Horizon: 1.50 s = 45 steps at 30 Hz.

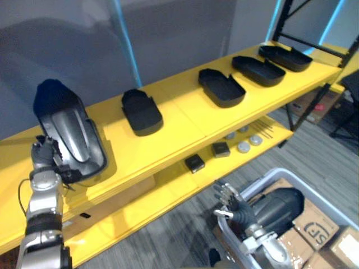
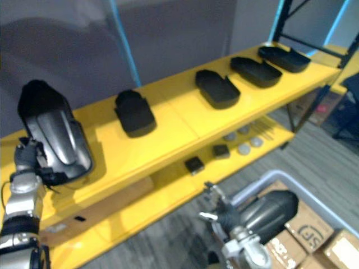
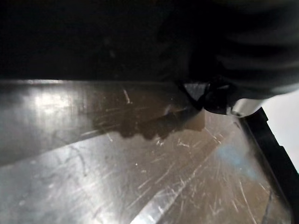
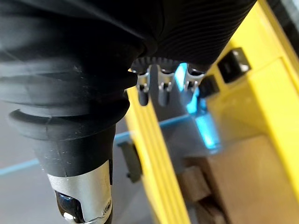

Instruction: Walk over and take plastic housings, then place them on the shelf

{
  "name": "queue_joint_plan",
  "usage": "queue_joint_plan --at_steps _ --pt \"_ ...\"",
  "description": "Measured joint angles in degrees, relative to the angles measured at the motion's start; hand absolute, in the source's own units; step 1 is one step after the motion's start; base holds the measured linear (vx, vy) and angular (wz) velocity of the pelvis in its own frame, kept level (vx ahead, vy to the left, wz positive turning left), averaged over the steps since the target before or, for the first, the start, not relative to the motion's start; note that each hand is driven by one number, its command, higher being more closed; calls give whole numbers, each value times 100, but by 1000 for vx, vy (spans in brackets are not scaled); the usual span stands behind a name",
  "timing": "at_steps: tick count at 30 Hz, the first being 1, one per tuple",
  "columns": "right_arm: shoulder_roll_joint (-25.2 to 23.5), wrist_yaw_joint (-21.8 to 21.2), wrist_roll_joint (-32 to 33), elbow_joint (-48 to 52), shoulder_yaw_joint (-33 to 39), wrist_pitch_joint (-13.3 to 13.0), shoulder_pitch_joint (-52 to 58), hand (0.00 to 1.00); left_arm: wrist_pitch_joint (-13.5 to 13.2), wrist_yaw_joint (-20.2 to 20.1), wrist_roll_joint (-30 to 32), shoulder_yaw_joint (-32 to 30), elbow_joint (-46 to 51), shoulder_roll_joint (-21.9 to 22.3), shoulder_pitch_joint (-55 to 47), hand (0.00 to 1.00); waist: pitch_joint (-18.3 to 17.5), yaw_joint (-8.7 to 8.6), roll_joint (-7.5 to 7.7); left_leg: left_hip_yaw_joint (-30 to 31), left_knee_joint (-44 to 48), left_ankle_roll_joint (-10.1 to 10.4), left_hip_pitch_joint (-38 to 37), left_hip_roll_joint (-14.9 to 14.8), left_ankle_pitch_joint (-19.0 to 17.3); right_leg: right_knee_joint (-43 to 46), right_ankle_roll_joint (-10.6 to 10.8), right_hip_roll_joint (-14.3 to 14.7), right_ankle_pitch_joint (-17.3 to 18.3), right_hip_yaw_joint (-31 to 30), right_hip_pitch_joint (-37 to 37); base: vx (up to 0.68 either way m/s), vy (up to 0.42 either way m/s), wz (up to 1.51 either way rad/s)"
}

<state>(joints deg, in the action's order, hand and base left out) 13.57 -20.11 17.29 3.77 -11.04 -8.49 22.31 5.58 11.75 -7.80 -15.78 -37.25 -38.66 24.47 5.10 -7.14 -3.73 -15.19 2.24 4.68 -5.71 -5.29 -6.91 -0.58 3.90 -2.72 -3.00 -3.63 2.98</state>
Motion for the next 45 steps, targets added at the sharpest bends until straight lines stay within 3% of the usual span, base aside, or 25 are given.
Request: queue_joint_plan --at_steps 9,14,20,35,36,45 --pt "250 23 0 71 -497 110 107 0 677 -558 147 368 -489 -558 374 100 221 -162 -35 -126 116 -3 80 14 1 -4 -6 8 -56 -169 122 0 -1 -10" --pt "409 189 7 261 -710 156 110 0 981 -558 -4 448 -974 -598 416 100 385 -195 18 -161 318 -4 208 12 0 101 -13 9 -69 -288 254 -23 -22 -11" --pt "419 606 229 419 -727 159 90 0 1124 -285 -369 464 -1223 -602 475 100 842 -193 137 -283 604 -50 416 -5 -37 351 -63 22 -36 -429 514 -79 -15 -9" --pt "496 782 297 711 -959 149 165 0 1156 263 -360 295 -1225 -821 481 100 1065 -221 60 -402 983 -101 767 -83 -311 723 -14 43 -30 -433 900 -36 7 -1" --pt "507 794 329 711 -974 138 168 0 1166 327 -359 295 -1225 -823 481 0 1075 -214 44 -401 1029 -95 777 -107 -335 740 -8 57 -34 -429 899 0 0 0" --pt "530 919 437 694 -1172 79 241 0 1200 559 -351 295 -1107 -972 481 0 1101 -152 27 -350 1199 -97 782 -153 -436 892 -31 85 40 -414 888 0 0 0"
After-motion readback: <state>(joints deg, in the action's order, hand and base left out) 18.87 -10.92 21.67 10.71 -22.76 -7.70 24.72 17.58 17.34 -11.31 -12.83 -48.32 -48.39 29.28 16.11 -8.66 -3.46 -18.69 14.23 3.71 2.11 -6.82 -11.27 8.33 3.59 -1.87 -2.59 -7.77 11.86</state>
